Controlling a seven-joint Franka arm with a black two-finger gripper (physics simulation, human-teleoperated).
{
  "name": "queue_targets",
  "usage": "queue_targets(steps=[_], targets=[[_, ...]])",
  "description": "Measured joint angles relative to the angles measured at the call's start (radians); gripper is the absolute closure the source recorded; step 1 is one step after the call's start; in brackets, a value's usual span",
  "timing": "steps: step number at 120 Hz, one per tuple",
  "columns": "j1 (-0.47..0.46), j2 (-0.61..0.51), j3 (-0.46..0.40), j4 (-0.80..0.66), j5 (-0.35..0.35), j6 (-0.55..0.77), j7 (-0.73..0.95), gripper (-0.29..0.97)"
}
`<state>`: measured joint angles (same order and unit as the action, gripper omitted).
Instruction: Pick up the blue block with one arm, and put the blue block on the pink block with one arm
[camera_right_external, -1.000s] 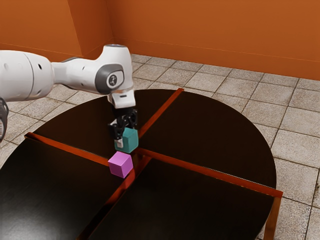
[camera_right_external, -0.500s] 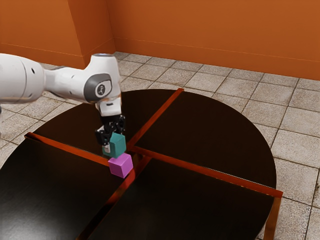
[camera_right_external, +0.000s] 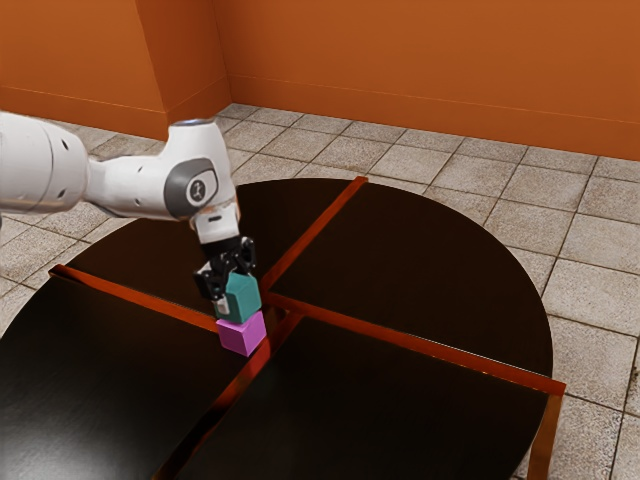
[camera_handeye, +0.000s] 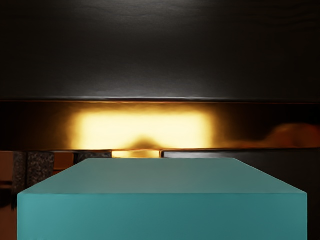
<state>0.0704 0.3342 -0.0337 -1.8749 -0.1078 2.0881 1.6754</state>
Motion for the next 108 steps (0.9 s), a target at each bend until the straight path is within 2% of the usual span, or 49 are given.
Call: queue_targets(steps=[5,22,40,49,61,69,77,94,108], targets=[[0.000,0.000,0.000,-0.005,-0.001,0.002,0.005,0.30],[0.000,0.002,0.000,-0.012,-0.002,0.005,0.018,0.16],[0.000,-0.011,0.000,-0.015,-0.003,0.005,0.030,0.08],[0.000,-0.095,-0.002,-0.047,-0.004,-0.001,0.034,0.06],[-0.009,-0.261,-0.023,-0.064,-0.007,-0.045,0.036,0.03],[-0.019,-0.317,-0.045,-0.025,-0.008,-0.107,0.030,0.03],[-0.046,-0.331,-0.050,0.083,0.002,-0.212,0.000,0.02],[-0.125,-0.343,-0.046,0.321,0.088,-0.458,-0.148,0.01],[-0.188,-0.345,-0.048,0.393,0.136,-0.577,-0.267,0.01]])
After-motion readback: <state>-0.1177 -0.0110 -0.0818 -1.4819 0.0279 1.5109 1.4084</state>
